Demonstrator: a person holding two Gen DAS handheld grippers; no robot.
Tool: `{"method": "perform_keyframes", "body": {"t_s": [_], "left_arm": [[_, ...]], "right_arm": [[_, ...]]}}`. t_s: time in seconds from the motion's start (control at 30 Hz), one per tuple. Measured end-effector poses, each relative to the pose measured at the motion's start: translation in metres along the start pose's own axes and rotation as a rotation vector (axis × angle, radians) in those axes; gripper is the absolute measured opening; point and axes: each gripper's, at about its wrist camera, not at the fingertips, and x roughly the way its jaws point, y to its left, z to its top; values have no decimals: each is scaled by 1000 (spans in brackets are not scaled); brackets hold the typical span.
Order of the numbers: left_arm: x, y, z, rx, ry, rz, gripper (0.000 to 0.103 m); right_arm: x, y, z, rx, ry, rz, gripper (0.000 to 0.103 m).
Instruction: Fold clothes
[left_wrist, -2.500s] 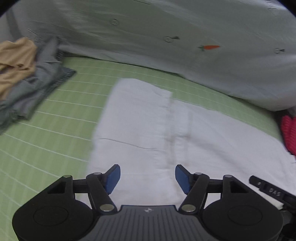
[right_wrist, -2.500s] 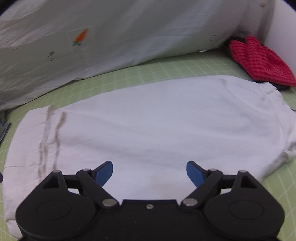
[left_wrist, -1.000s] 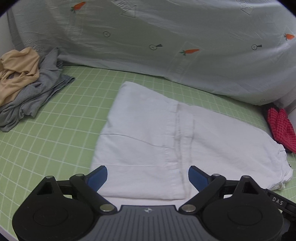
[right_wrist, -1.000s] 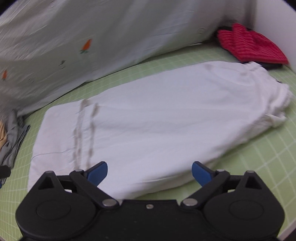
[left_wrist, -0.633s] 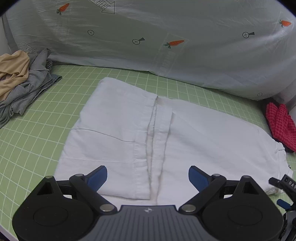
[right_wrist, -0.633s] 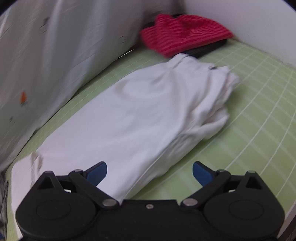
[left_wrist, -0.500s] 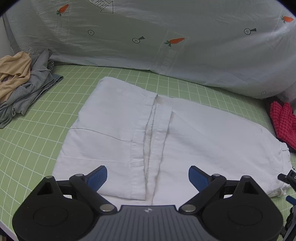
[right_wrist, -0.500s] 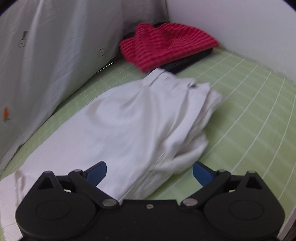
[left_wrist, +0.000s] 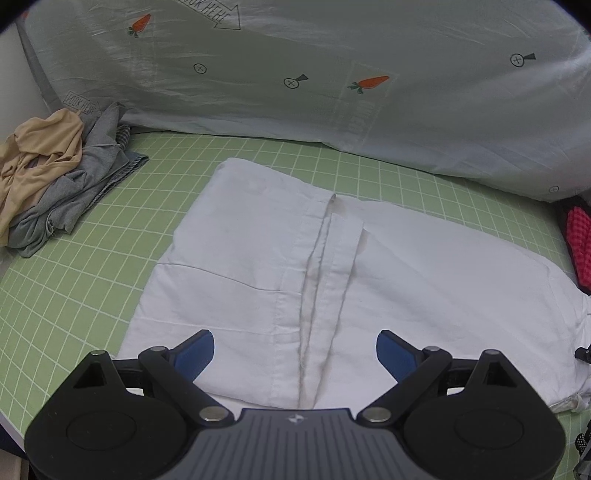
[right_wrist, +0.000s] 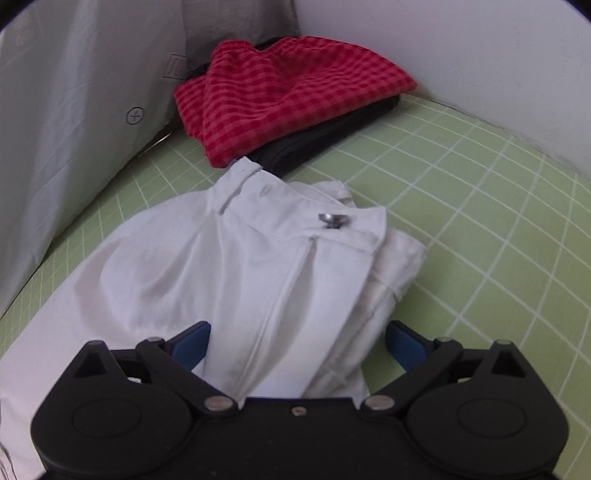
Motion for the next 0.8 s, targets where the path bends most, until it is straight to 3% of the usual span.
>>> {"method": "perform_keyframes", "body": {"t_s": [0.03,0.1,0.2,0.27,0.5,0.8], "left_arm": [[0,1,0,-2,-1,0,95],[-1,4,-2,-12,-5,-4,95],[-4,14,-7,-32,-10,-16,95],[-6,21,-10,-44,-14,-25,95],[-19,48,-8,-59,-57,-38,95],[-22,99,-1,-76,-73,-54,95]], "right_arm": [[0,1,1,-16,-3,17,77],[-4,0,2,-23,-14,36,50],[-15,-5,3,-19,-39,90,27],[-27,-1,4,-49,-67,114,21],[-89,41,6,-227,-225,134,19],[-153,141,-16,-520,-403,177,18]]}}
